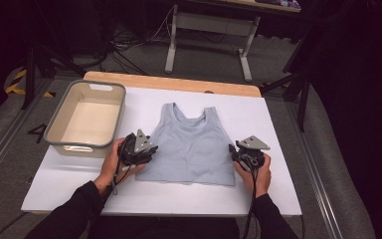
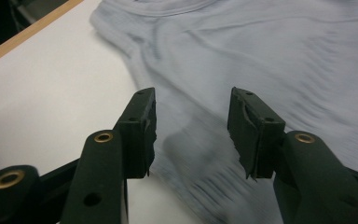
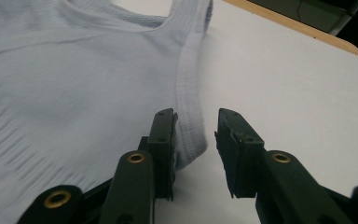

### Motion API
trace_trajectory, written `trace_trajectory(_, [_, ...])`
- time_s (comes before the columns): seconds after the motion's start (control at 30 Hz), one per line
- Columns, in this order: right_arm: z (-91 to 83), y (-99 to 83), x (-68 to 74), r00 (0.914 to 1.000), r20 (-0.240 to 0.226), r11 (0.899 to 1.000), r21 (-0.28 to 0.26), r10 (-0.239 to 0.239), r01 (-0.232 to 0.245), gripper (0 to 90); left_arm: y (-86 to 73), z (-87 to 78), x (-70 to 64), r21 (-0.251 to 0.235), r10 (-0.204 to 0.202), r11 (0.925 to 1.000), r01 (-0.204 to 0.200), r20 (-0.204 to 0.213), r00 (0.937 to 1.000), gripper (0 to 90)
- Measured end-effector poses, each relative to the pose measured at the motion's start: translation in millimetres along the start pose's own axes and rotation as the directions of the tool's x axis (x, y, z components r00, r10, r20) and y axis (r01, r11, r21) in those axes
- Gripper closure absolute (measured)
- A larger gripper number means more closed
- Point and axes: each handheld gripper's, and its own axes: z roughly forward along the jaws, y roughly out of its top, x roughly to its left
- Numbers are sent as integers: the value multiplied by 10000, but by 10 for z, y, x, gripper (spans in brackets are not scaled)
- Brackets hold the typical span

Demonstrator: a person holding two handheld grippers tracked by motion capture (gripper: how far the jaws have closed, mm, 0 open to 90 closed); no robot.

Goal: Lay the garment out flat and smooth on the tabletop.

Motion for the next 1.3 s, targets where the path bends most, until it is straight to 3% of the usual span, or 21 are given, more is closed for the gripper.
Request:
trace_trajectory(0.03, [85,17,-40,9997,230,9999,114,59,-61,658,4,52,32,52,-195,9998,197,-279,9994,537])
trace_trajectory(0.07, [112,18,-52,9996,263,9999,146,89,-93,656,4,52,32,52,-195,9998,197,-279,9994,537])
trace_trajectory(0.13, [151,12,-64,9996,206,9996,214,204,-208,649,-2,118,66,344,-292,9989,321,-814,9962,537])
trace_trajectory(0.2, [193,0,-58,9996,271,9990,421,110,-121,641,-18,165,71,586,-332,9975,394,-1045,9940,536])
trace_trajectory(0.3, [234,-29,-64,9995,165,9974,666,258,-269,614,-27,186,94,733,-645,9947,719,-991,9930,508])
trace_trajectory(0.43, [252,-59,-72,9991,-94,9942,996,420,-408,620,-25,189,86,806,-680,9940,739,-743,9949,598])
trace_trajectory(0.53, [262,-82,-75,9978,-348,9920,1142,572,-529,656,-24,185,71,863,-590,9943,624,-413,9974,719])
trace_trajectory(0.57, [242,-87,-66,9963,-626,9915,1201,581,-503,709,-23,186,61,872,-592,9943,620,-343,9977,757])
trace_trajectory(0.8, [208,-91,-20,9971,-738,9922,1248,167,-74,823,-27,175,79,862,-535,9949,521,147,9985,853])
trace_trajectory(0.93, [170,-62,-25,9986,-537,9929,1187,-13,77,849,-11,123,81,682,-423,9967,429,-106,9991,858])
trace_trajectory(1.13, [5,42,-10,9998,64,9987,485,-165,161,850,51,-22,59,447,-386,9982,412,-582,9976,862])
trace_trajectory(1.3, [59,64,1,9999,-11,9989,448,-111,111,848,75,-170,67,448,-378,9981,422,-944,9948,863])
